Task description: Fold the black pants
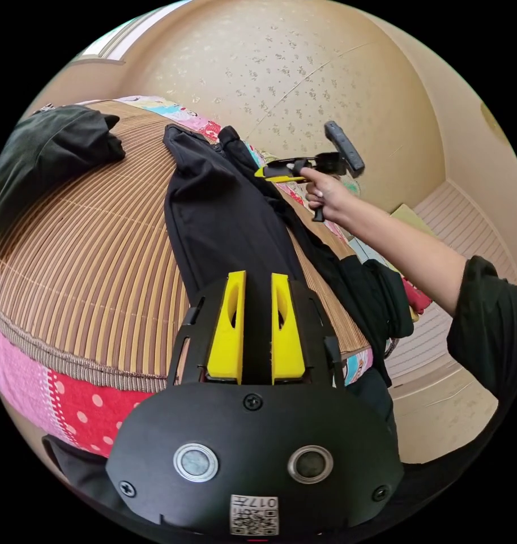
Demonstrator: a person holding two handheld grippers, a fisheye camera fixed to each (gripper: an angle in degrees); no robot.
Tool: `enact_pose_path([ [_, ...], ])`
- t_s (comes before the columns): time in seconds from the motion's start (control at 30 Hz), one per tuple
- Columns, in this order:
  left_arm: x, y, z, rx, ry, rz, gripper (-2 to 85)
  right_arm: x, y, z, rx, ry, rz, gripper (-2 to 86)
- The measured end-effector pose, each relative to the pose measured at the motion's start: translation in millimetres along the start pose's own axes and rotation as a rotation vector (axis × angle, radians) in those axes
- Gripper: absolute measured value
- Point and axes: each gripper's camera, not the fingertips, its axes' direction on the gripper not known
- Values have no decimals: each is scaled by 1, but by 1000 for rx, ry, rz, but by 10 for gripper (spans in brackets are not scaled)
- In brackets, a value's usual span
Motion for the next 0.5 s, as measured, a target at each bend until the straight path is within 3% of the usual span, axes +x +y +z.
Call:
enact_pose_path([
  [0.03,0,0,0,-2,-5,6,78,12,-25,10,-60,26,45,77],
  [0.1,-1,1,-1,-3,-8,13,78,41,-43,-8,22,91,161,56],
  [0.17,-5,1,-3,-2,4,11,78,95,-22,-61,301,133,480,41],
  [0.23,-13,2,-7,0,31,1,79,126,16,-85,456,108,671,35],
  [0.5,-29,1,-20,5,50,-18,79,180,168,-52,244,-184,662,65],
])
